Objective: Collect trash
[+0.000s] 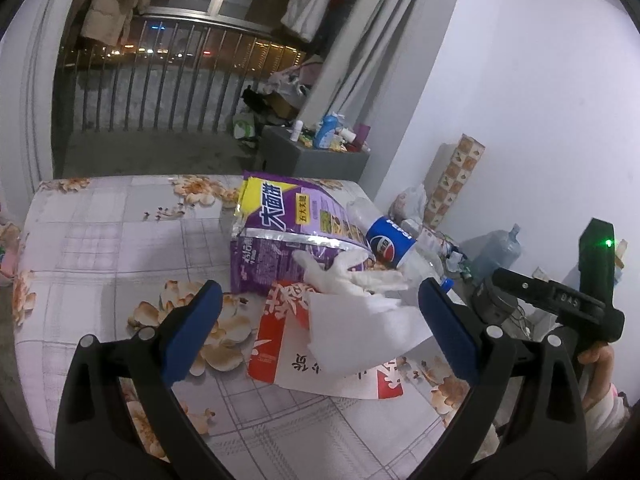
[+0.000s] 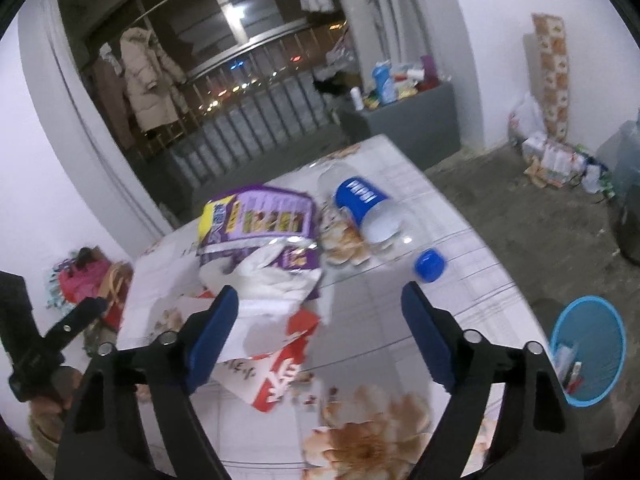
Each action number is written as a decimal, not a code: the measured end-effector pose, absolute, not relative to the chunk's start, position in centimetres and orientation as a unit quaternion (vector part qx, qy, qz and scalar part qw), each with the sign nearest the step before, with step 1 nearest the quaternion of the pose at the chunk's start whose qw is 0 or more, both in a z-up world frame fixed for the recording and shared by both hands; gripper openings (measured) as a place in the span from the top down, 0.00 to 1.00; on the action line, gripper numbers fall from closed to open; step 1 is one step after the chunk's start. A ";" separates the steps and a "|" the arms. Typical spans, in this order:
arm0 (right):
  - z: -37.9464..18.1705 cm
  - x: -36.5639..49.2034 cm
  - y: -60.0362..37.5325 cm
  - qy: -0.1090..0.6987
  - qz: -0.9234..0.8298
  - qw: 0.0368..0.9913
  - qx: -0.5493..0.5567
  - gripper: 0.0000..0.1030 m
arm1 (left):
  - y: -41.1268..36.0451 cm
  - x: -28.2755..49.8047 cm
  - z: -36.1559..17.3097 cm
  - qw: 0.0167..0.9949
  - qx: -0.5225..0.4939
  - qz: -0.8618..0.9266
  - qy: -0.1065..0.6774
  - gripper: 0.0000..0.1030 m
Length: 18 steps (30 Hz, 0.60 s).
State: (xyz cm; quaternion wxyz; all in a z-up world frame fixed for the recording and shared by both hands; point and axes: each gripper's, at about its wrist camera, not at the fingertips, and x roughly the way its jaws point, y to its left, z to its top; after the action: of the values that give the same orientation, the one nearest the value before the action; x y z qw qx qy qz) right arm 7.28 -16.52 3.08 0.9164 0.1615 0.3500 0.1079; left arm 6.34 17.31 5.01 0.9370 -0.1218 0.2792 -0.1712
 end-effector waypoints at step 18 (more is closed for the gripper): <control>-1.5 11.6 -12.9 0.442 0.164 0.853 0.224 0.41 | 15.4 12.8 2.4 0.911 -0.114 -0.228 0.324 0.49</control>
State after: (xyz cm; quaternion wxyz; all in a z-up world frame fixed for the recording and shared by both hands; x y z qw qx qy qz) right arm 11.59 -12.87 -1.53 0.8528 0.2245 0.4423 0.1635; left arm 12.79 15.37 2.39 0.9113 -0.1139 0.3235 -0.2278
